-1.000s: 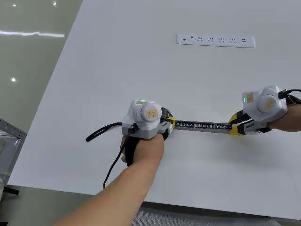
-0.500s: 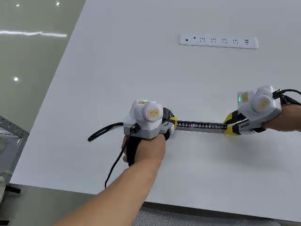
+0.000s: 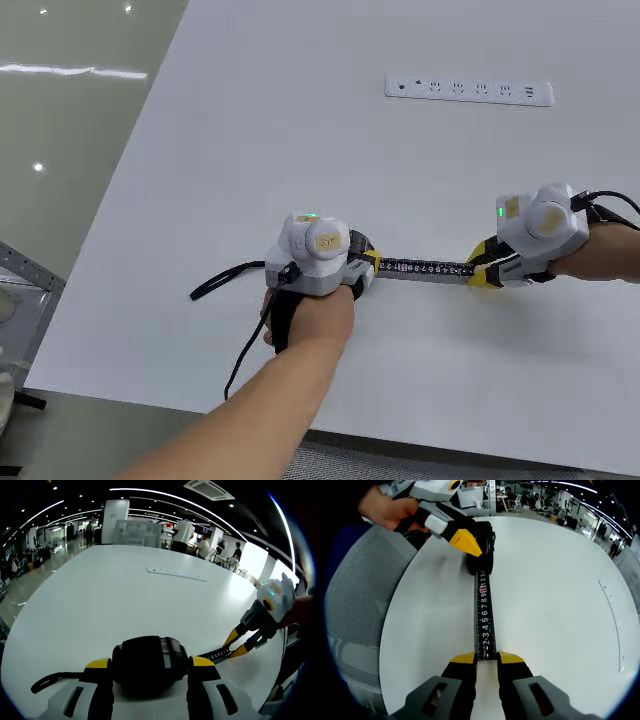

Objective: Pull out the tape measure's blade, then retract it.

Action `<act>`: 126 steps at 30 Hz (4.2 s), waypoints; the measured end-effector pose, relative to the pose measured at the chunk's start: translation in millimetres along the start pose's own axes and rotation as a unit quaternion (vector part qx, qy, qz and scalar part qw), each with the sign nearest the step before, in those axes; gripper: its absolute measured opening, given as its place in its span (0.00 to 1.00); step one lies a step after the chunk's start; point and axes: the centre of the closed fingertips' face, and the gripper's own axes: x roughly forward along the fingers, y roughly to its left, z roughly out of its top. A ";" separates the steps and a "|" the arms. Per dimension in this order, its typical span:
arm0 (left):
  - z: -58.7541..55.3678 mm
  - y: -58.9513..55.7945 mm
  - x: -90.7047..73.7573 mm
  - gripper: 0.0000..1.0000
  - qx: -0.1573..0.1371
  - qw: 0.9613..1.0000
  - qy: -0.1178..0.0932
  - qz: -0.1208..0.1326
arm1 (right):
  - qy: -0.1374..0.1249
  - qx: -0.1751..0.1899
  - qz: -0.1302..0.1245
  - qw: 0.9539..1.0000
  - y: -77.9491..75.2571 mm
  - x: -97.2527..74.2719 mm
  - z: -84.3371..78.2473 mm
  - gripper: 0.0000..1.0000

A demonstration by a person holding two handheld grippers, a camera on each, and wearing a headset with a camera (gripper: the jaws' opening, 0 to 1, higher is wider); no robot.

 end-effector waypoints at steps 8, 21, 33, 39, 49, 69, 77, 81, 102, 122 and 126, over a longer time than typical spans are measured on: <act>0.0 0.4 0.2 0.55 0.000 1.000 0.000 0.000 | -0.006 -0.001 0.002 1.000 1.0 5.2 9.8 0.12; 0.0 0.5 0.0 0.55 -0.004 1.000 0.001 -0.002 | -0.019 -0.002 0.007 1.000 2.4 15.1 28.6 0.12; -0.2 0.2 -0.1 0.55 -0.003 1.000 0.002 -0.004 | -0.028 -0.004 0.011 1.000 3.0 23.9 43.3 0.12; -0.1 0.1 -0.2 0.55 -0.004 1.000 0.002 -0.004 | -0.031 -0.007 0.014 0.999 4.3 29.0 50.5 0.12; 0.0 0.3 0.1 0.55 -0.005 1.000 0.003 -0.005 | -0.036 -0.010 0.016 0.999 4.9 36.3 62.5 0.12; 0.1 0.2 0.1 0.55 -0.007 1.000 0.004 -0.006 | -0.045 -0.015 0.018 0.999 2.6 53.1 84.7 0.12; 0.0 0.3 -0.1 0.55 -0.008 1.000 0.005 -0.007 | -0.047 -0.015 0.017 0.999 2.9 56.7 90.8 0.12; 0.3 0.6 0.1 0.55 -0.009 1.000 0.005 -0.007 | -0.047 -0.015 0.016 0.999 3.2 58.8 93.5 0.12; -0.2 0.4 0.1 0.55 -0.009 1.000 0.007 -0.008 | -0.051 -0.016 0.015 0.998 2.8 66.8 105.2 0.12; 0.1 -0.1 0.1 0.58 -0.006 1.000 0.003 0.000 | -0.048 -0.013 0.004 0.999 3.3 66.3 105.5 0.13; 0.2 -0.2 -0.1 0.59 -0.005 1.000 0.001 0.001 | -0.045 -0.011 0.000 0.999 3.8 66.4 105.6 0.13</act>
